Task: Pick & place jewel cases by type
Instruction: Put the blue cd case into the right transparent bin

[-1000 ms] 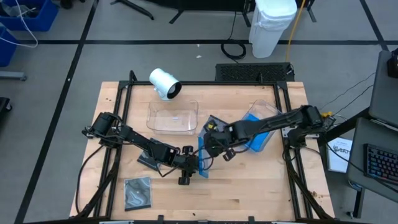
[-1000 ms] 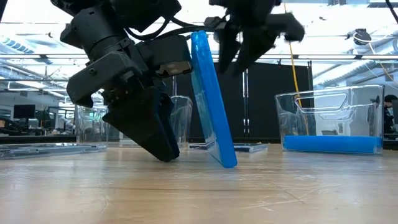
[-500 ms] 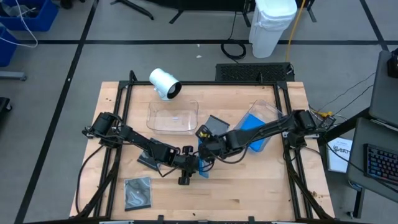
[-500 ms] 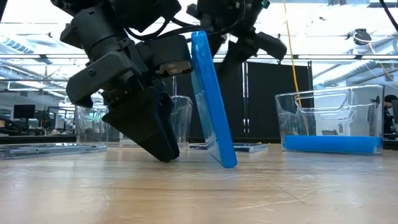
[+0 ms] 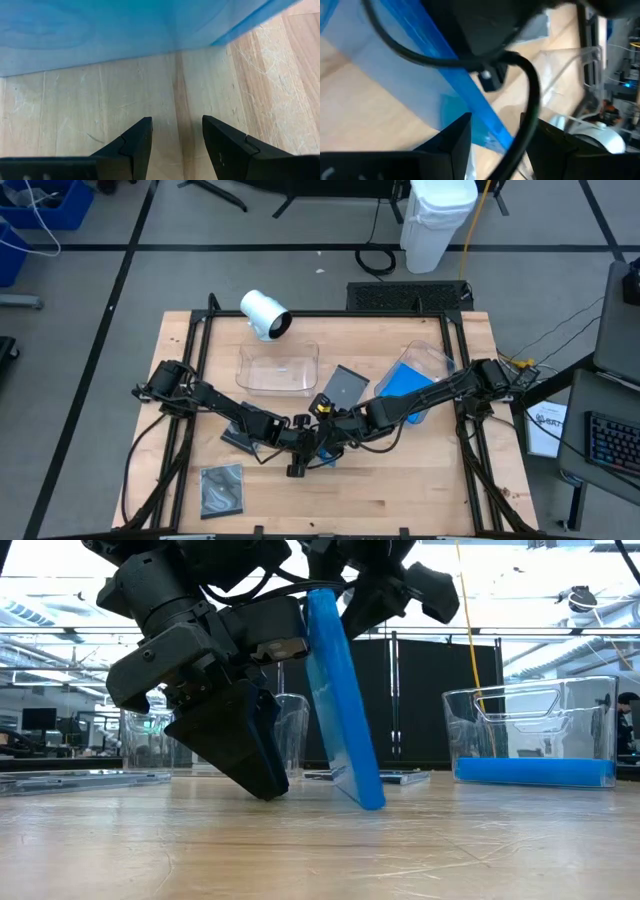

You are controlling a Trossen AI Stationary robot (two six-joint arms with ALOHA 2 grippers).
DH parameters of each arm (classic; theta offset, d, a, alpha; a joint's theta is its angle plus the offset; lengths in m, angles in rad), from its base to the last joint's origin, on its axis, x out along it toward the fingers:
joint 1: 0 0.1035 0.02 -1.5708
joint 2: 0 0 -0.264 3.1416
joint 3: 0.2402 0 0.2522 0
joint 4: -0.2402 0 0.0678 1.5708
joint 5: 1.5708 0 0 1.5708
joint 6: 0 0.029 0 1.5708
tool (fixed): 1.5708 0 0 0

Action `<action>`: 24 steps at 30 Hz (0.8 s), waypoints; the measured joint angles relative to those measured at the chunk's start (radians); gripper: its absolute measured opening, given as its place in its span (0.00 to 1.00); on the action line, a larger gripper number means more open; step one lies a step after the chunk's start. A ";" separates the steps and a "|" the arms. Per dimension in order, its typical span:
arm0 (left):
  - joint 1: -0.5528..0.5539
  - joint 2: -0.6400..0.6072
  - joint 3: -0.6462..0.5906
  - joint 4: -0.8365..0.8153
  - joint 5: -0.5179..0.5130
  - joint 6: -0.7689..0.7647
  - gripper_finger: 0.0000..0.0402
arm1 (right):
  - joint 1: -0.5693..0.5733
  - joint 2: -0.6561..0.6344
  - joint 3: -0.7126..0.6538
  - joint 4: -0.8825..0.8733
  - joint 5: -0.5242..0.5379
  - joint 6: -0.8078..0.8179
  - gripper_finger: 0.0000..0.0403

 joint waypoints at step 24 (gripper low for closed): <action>0.001 0.000 0.000 -0.011 0.031 0.005 0.45 | 0.012 -0.030 -0.046 0.014 -0.059 0.306 0.40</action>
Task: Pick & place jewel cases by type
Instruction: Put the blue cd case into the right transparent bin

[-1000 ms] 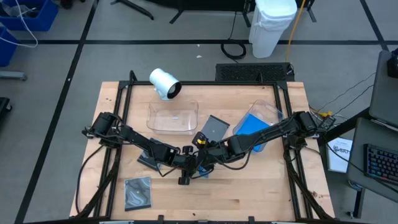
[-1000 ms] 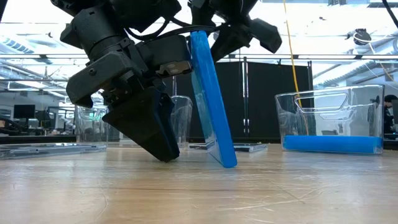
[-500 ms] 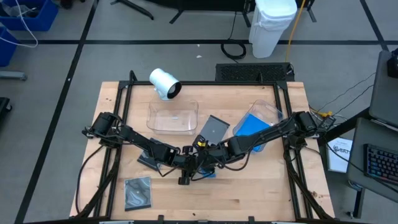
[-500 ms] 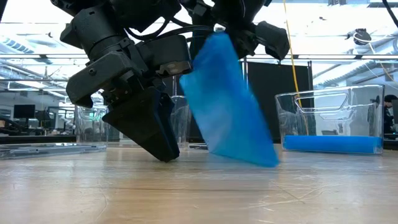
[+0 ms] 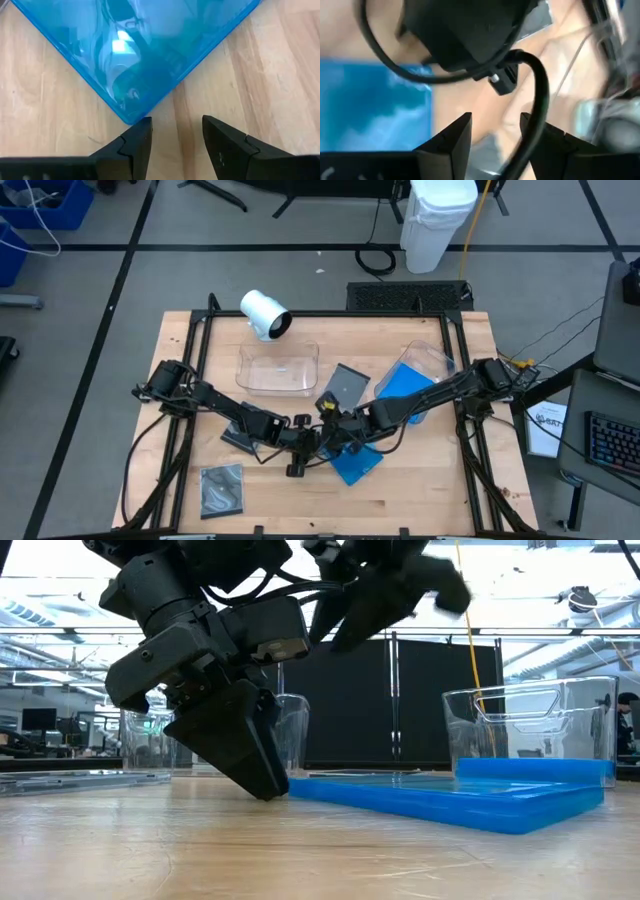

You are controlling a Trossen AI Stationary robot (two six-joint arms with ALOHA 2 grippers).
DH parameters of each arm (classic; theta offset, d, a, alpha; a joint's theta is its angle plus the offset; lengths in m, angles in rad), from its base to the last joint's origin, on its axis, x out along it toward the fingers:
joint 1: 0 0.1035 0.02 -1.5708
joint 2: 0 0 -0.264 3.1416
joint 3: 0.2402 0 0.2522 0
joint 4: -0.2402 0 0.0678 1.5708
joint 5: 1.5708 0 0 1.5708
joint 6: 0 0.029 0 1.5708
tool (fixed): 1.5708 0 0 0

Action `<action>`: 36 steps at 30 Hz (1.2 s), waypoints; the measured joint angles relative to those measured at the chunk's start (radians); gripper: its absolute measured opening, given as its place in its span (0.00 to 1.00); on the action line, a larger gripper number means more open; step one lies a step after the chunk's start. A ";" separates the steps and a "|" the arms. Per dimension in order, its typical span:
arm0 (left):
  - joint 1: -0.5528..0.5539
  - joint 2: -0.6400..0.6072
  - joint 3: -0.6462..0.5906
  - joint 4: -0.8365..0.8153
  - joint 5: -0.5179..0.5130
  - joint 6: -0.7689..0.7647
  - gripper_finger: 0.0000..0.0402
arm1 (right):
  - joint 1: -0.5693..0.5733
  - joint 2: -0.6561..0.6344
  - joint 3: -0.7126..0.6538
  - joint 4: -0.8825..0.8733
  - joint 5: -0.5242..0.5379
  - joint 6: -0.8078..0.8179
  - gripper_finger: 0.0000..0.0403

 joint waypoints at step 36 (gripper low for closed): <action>-0.050 0.001 -0.002 -0.057 -0.080 0.031 0.45 | 0.058 -0.314 -0.582 0.082 -0.248 1.158 0.40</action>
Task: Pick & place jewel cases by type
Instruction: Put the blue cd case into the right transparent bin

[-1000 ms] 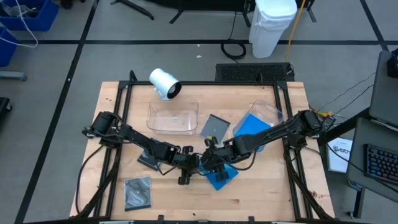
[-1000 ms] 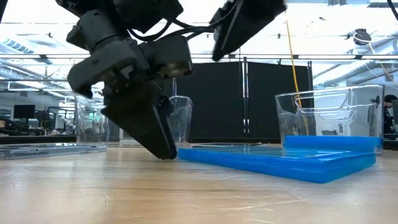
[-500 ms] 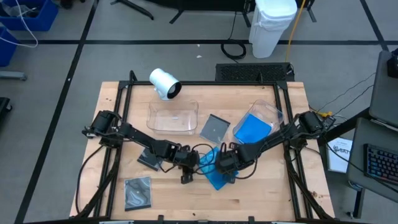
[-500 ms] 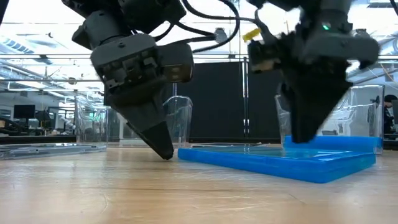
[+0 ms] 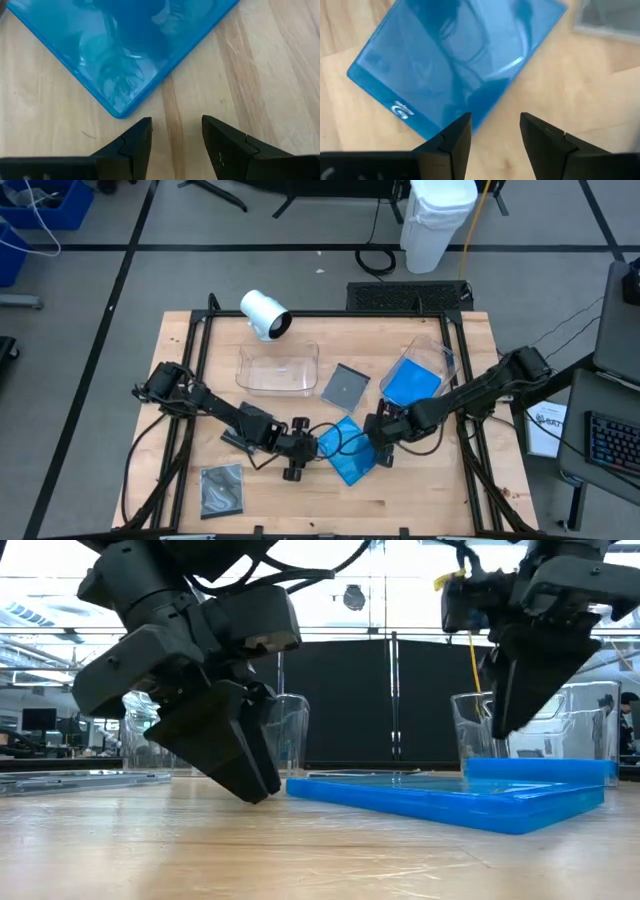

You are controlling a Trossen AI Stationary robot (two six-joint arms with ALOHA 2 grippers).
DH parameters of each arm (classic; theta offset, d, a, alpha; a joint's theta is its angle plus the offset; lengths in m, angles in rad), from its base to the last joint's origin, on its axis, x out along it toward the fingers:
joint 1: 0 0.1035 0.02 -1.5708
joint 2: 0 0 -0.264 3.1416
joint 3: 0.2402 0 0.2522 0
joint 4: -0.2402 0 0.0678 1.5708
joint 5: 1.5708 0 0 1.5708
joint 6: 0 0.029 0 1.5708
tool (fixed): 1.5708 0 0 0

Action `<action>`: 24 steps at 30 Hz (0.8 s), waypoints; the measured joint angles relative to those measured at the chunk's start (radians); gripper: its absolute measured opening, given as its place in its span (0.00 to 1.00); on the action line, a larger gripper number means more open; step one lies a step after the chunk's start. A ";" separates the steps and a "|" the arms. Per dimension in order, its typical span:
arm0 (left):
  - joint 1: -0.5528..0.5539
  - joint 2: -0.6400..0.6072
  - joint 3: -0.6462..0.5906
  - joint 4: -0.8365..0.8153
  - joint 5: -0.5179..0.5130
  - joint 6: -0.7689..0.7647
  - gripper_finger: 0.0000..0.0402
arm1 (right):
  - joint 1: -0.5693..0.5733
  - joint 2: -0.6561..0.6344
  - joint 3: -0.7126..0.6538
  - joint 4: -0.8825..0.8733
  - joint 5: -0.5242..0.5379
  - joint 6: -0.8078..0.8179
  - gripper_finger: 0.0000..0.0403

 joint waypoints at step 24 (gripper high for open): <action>-0.004 0.001 0.001 0.089 0.096 -0.344 0.45 | -0.017 -0.023 -0.273 0.339 0.019 -0.545 0.40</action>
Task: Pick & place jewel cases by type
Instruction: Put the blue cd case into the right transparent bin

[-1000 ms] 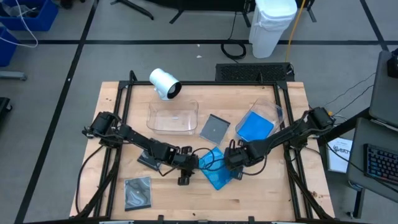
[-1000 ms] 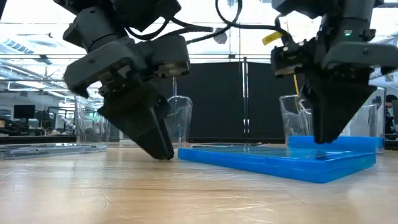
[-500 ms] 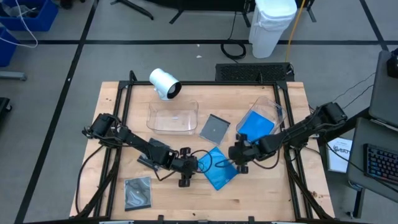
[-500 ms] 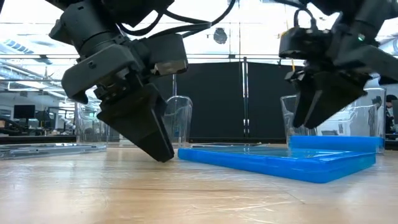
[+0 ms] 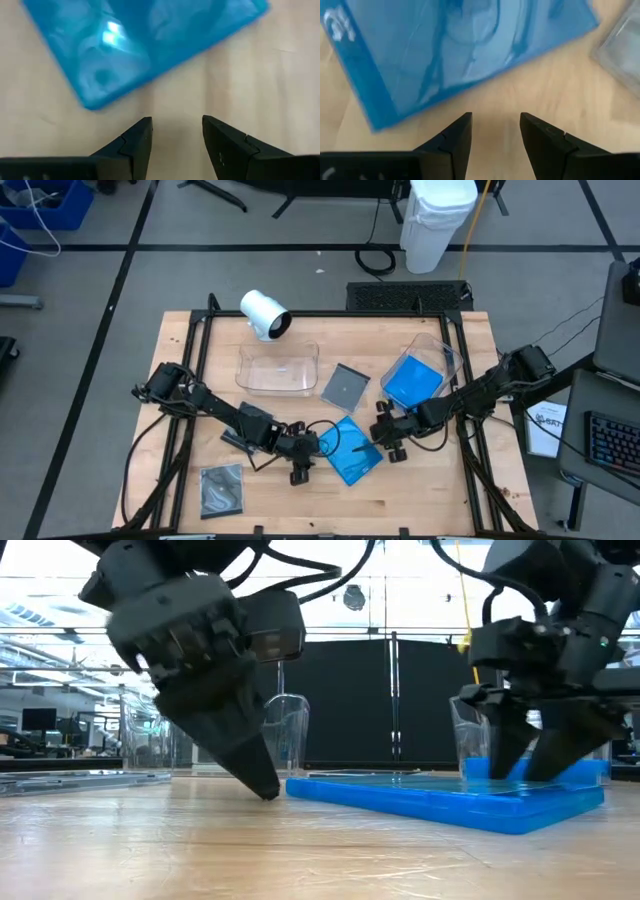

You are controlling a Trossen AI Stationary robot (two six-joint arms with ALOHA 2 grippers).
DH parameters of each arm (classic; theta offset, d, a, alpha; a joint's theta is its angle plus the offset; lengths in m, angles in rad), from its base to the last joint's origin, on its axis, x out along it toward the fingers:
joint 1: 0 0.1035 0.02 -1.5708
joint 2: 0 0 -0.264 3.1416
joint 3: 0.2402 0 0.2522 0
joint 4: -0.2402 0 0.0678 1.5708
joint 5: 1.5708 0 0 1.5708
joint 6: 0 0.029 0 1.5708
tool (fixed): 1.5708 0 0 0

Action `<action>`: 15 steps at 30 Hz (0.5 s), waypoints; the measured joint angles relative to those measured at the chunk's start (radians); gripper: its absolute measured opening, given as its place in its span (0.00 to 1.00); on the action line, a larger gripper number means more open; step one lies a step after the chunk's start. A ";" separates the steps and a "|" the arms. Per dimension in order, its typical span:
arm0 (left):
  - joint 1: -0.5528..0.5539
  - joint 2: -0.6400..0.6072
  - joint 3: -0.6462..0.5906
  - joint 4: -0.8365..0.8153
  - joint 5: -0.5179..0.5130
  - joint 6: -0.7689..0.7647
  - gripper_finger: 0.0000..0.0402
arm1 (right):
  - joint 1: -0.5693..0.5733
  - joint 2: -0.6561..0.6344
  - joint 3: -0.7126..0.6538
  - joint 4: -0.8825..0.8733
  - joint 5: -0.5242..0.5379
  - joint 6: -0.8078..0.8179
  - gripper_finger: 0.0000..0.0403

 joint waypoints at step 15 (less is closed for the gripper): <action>0.005 0.002 -0.001 0.057 0.009 -0.026 0.45 | 0.000 0.147 0.023 0.229 -0.048 -0.031 0.40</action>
